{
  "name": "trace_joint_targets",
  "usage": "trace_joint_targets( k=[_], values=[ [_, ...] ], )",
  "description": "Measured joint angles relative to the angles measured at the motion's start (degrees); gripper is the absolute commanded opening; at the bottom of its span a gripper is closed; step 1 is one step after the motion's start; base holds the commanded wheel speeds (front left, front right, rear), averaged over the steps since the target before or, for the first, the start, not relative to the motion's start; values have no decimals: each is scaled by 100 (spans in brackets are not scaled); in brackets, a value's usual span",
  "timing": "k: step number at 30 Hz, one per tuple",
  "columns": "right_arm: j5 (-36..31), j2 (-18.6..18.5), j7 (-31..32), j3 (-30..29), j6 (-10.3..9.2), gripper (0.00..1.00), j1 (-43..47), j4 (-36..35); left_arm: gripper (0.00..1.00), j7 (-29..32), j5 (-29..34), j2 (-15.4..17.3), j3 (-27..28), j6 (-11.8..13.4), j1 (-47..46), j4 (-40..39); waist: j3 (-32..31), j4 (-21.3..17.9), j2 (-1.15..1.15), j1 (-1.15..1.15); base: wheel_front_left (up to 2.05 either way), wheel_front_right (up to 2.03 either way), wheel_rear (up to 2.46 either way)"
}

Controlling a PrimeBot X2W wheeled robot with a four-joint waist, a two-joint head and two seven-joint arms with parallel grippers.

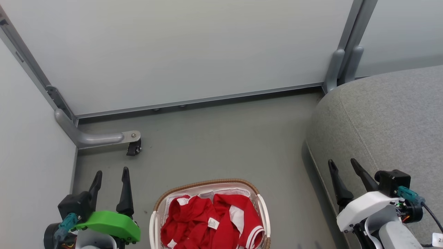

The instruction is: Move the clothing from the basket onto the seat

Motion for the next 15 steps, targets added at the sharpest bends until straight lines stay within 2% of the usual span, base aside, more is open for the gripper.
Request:
trace_joint_targets(
  k=[15],
  values=[
    [-651,32,-181,83,1,100,-9,143,100,-178,746,-141,126,-171,61,100,74,-43,0,0,0,0,0]
  ],
)
